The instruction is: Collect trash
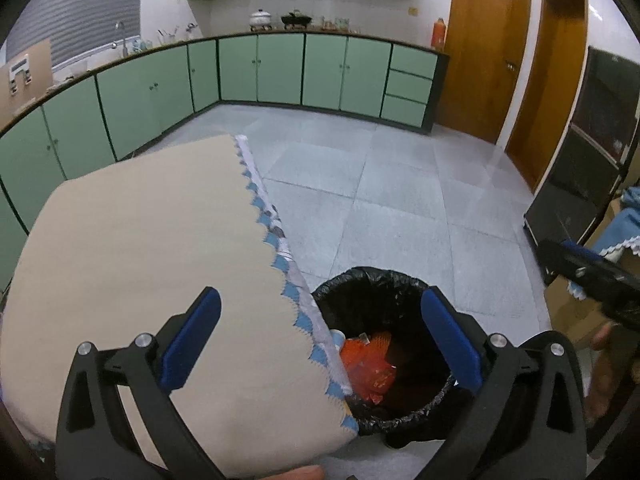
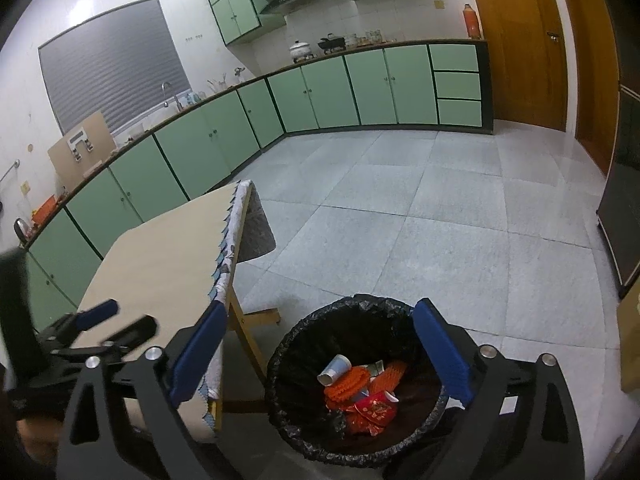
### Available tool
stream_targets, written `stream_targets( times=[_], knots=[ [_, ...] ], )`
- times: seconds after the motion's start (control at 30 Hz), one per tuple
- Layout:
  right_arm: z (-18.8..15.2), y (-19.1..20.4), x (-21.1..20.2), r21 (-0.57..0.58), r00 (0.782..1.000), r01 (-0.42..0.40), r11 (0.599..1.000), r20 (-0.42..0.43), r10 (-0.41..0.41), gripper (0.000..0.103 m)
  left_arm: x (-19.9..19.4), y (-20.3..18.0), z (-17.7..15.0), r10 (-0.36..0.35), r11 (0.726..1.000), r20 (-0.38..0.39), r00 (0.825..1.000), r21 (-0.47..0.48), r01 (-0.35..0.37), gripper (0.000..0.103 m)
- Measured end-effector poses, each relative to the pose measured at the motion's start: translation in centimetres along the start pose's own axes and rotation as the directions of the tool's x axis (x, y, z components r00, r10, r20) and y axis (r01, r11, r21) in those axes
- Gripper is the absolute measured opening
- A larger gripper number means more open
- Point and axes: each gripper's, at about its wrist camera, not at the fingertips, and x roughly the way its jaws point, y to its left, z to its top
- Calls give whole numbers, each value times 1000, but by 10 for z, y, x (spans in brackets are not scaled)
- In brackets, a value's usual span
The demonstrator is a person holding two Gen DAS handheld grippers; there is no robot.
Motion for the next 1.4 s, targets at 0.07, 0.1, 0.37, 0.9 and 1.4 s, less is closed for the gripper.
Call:
stream_targets(
  times=[0.07,0.1,0.37,0.9,1.4],
  knots=[
    [0,7,-4,-7,1000,5,1000,7,-5,97,-13,3,0,1,1000,10,1000,-7,-1,97],
    [0,10,-7,-11,1000,5,1000,11,-5,97,-22,4,1,5,1000,18,1000,-11,-4,97],
    [0,33,-28,-40,999,6,999,39,-4,97,-79,13,3,78,996,86,993,-49,-74,97],
    [-5,102,-123,-187,925,287,940,310,-221,97,-189,12,0,199,979,241,950,-90,-182,98],
    [7,117,-234,-134,899,207,969,416,-135,97,-332,12,-15,193,981,502,843,-127,-149,98]
  ],
)
